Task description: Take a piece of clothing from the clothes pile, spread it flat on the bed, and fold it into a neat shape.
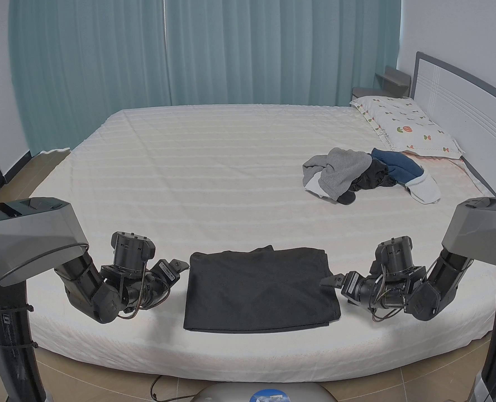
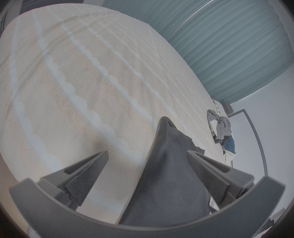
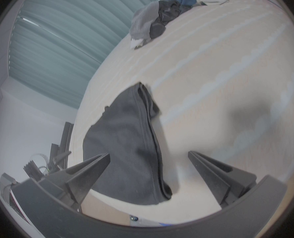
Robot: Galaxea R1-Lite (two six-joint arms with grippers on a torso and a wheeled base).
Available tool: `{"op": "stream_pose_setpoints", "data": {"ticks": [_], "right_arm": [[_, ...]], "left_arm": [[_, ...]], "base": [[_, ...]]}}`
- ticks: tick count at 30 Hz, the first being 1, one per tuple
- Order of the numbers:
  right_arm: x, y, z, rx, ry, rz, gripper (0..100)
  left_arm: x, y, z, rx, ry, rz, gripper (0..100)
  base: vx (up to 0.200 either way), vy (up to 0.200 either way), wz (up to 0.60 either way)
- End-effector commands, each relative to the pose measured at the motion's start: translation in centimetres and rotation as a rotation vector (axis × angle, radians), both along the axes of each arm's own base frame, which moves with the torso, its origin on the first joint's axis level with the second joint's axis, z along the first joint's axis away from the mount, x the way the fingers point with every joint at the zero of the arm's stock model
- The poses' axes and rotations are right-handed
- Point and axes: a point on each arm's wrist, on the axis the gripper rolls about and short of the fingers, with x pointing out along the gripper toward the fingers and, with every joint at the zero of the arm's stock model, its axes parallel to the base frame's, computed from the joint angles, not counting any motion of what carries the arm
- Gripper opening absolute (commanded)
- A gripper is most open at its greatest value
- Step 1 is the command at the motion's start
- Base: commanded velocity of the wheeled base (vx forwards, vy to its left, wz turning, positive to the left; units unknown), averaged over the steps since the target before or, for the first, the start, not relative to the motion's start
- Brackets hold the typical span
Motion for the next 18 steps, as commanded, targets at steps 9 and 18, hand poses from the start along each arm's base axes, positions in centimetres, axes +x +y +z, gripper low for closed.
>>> {"op": "stream_pose_setpoints", "data": {"ticks": [9,18], "right_arm": [[8.2,0.8,-0.8,0.016,-0.111,-0.078,100],[10.8,2.0,-1.8,0.006,-0.089,-0.067,100]], "left_arm": [[0.0,-0.3,-0.3,0.001,0.006,-0.007,100],[0.3,-0.4,-0.4,-0.007,-0.022,-0.008,100]], "base": [[0.000,0.000,0.00],[0.000,0.000,0.00]]}}
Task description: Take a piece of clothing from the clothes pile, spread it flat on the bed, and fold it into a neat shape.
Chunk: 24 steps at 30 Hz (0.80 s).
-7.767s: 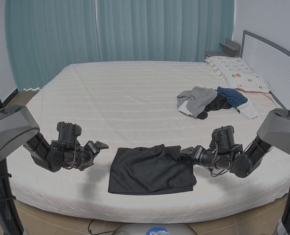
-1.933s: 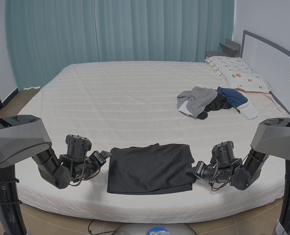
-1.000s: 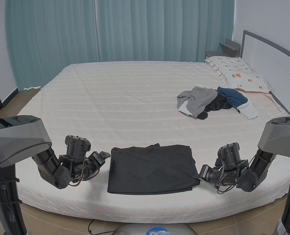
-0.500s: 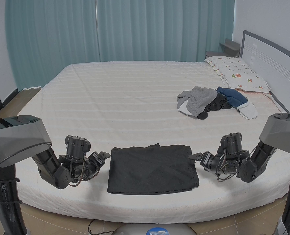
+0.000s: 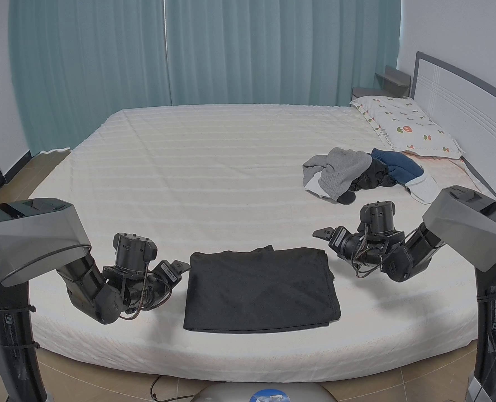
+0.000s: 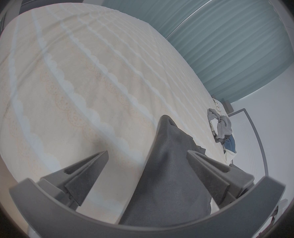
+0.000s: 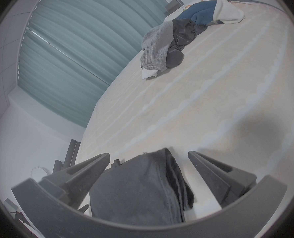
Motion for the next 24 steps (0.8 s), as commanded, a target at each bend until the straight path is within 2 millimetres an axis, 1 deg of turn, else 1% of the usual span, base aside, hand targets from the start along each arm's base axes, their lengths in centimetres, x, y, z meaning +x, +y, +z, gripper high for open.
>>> {"op": "stream_pose_setpoints", "data": {"ticks": [1,6,7,13,14,16,23,24], "right_arm": [[1.1,0.9,-2.2,-0.015,0.052,0.011,100],[1.9,1.6,-2.9,-0.012,0.044,0.020,100],[1.9,2.0,-3.0,-0.011,0.044,0.026,0],[2.0,2.2,-3.5,-0.023,0.036,0.012,0],[2.5,2.2,-3.1,-0.023,0.012,-0.010,0],[2.8,1.9,-2.9,-0.028,0.002,-0.029,0],[2.9,1.3,-2.7,-0.022,0.002,-0.048,0],[2.8,1.3,-2.7,-0.021,0.004,-0.049,0]], "left_arm": [[0.2,-0.1,-0.2,-0.007,-0.020,0.000,100],[0.3,-0.2,-0.6,-0.003,-0.020,0.000,100],[0.3,-0.2,-0.6,-0.003,-0.020,0.000,100],[0.3,-0.2,-0.6,-0.003,-0.020,-0.002,100],[0.3,-0.2,-0.6,-0.003,-0.020,-0.002,100],[0.3,-0.2,-0.6,-0.003,-0.020,-0.002,100],[0.4,-0.3,-0.6,-0.005,-0.024,-0.002,100],[0.8,-0.3,-0.4,-0.007,-0.036,0.001,100]], "base": [[0.000,0.000,0.00],[0.000,0.000,0.00],[0.000,0.000,0.00],[0.000,0.000,0.00],[0.000,0.000,0.00],[0.000,0.000,0.00],[0.000,0.000,0.00],[0.000,0.000,0.00]]}}
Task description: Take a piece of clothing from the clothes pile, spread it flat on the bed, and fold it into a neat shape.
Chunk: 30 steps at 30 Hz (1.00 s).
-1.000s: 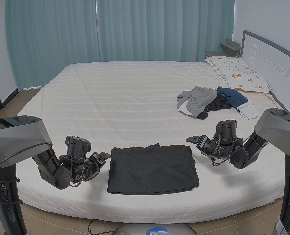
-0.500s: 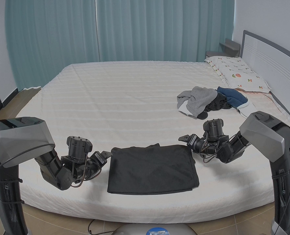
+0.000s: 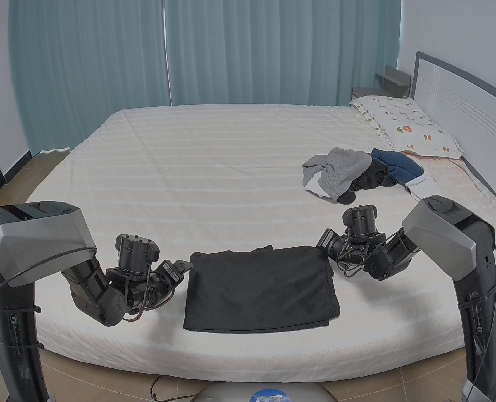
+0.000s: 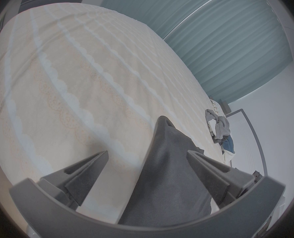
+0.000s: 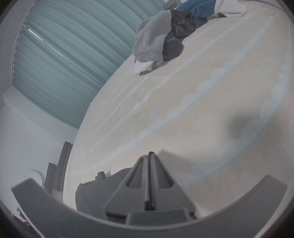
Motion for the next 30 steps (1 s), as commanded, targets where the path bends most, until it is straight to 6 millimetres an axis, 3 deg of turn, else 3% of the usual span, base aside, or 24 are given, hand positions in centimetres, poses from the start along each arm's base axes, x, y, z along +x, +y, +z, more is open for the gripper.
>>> {"op": "stream_pose_setpoints", "data": {"ticks": [1,10,18,28,29,30], "right_arm": [[0.0,-0.1,0.0,0.001,0.003,-0.002,0],[0.0,0.1,0.0,-0.007,-0.027,-0.023,0],[-0.1,0.2,0.0,-0.005,-0.034,-0.020,0],[-0.1,0.2,0.2,-0.004,-0.039,-0.021,0],[-0.1,0.2,0.2,-0.002,-0.040,-0.022,0],[-0.1,0.2,0.2,-0.002,-0.040,-0.022,0]], "left_arm": [[0.7,-0.1,0.2,-0.005,-0.020,0.005,100],[4.5,-0.9,1.1,-0.012,-0.076,-0.001,100],[7.6,-2.4,-0.7,0.026,-0.041,-0.012,100],[8.7,-3.6,-1.1,0.043,-0.038,-0.032,100],[8.7,-3.5,-1.1,0.044,-0.037,-0.030,0],[8.7,-3.5,-1.1,0.044,-0.037,-0.030,0]], "base": [[0.000,0.000,0.00],[0.000,0.000,0.00],[0.000,0.000,0.00],[0.000,0.000,0.00],[0.000,0.000,0.00],[0.000,0.000,0.00]]}}
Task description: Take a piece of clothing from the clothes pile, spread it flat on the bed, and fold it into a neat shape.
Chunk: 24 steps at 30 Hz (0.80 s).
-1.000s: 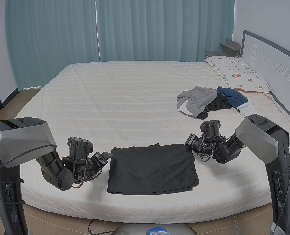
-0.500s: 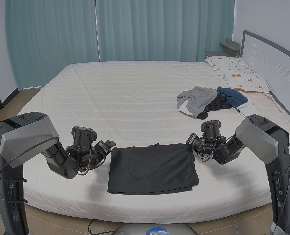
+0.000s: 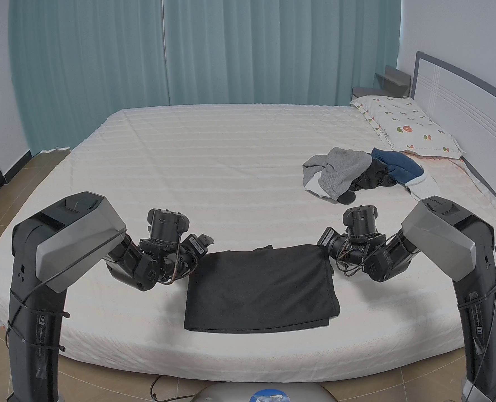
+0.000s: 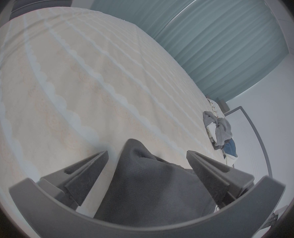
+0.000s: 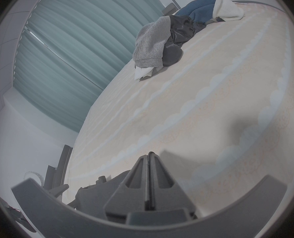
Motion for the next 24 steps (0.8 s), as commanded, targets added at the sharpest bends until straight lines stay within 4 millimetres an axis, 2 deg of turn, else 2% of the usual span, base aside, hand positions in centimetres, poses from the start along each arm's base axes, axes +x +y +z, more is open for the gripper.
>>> {"op": "stream_pose_setpoints", "data": {"ticks": [1,24], "right_arm": [[-0.01,0.02,0.06,0.001,-0.001,0.000,0],[0.21,-0.10,0.01,0.006,-0.037,-0.017,0]], "left_arm": [[0.24,-0.04,-0.62,0.004,0.007,0.003,0],[0.60,0.34,-1.15,0.049,-0.008,0.084,0]], "base": [[0.000,0.000,0.00],[0.000,0.000,0.00]]}}
